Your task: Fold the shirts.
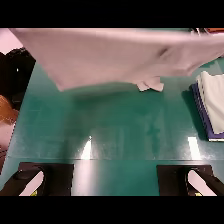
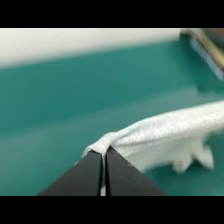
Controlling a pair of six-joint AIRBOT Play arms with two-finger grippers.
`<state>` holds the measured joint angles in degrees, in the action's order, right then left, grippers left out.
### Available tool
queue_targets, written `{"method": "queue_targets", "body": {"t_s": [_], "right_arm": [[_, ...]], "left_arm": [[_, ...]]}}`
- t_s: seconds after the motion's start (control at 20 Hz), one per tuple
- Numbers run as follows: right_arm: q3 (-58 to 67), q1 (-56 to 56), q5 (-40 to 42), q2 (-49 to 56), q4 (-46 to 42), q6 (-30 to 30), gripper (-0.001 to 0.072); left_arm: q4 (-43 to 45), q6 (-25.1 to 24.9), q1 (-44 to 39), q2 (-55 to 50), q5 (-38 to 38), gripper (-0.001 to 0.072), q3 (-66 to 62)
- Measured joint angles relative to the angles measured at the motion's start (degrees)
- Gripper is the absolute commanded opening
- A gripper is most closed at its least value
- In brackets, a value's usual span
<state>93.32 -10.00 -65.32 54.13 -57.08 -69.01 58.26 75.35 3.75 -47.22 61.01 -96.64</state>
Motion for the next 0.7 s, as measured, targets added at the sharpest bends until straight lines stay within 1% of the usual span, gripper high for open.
{"method": "queue_targets", "body": {"t_s": [0.2,0.4,0.55,0.7], "right_arm": [[10.1,-2.7,0.6,-5.9,-0.1,0.0,0.0013],[15.5,-7.5,-0.3,-10.0,0.0,0.0,0.0012],[17.2,-10.2,-2.5,-10.1,0.2,-0.5,0.0012],[17.6,-11.0,-8.2,-5.7,0.3,-2.6,0.0012]], "left_arm": [[0.1,2.7,0.0,1.0,-0.8,0.0019,-16.0],[0.1,5.5,0.0,1.3,1.5,0.0019,-25.3],[1.9,7.2,0.0,1.2,6.5,0.002,-24.8],[5.7,8.9,0.0,0.8,11.2,0.002,-16.2]]}}
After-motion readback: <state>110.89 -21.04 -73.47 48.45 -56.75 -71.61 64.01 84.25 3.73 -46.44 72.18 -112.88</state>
